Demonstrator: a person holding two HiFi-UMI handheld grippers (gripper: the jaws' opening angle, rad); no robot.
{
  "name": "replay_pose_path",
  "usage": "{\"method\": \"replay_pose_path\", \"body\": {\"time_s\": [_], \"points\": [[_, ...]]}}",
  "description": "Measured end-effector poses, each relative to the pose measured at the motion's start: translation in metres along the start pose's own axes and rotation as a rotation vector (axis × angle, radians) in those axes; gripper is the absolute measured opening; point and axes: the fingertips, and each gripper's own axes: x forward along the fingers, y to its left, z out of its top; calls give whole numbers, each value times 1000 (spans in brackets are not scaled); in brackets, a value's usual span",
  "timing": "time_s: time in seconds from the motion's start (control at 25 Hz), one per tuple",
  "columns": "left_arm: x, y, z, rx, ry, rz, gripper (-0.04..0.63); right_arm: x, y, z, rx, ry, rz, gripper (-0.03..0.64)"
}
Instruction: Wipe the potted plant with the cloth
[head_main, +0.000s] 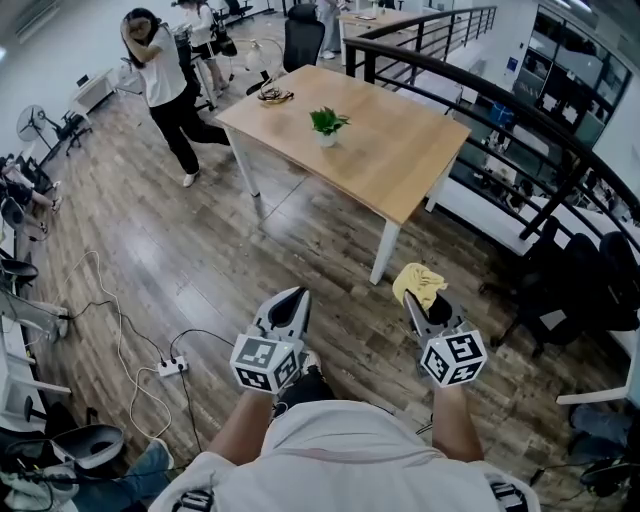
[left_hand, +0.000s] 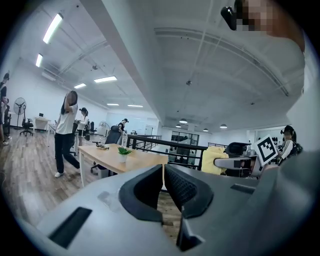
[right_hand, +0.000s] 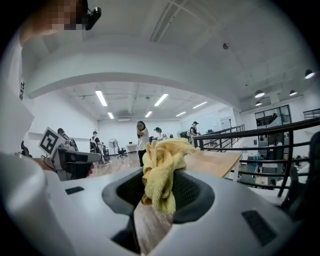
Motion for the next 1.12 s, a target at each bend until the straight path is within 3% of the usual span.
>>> {"method": "replay_pose_path", "body": {"time_s": [0.56, 0.88, 1.12], "points": [[76, 155, 57, -5, -46, -2, 22, 172, 11, 59, -46, -20, 2, 193], [101, 222, 70, -42, -43, 5, 21, 243, 22, 70, -55, 21, 18, 193], [137, 257, 70, -62, -32, 27, 23, 302, 2, 78, -59, 44, 44, 193]]}}
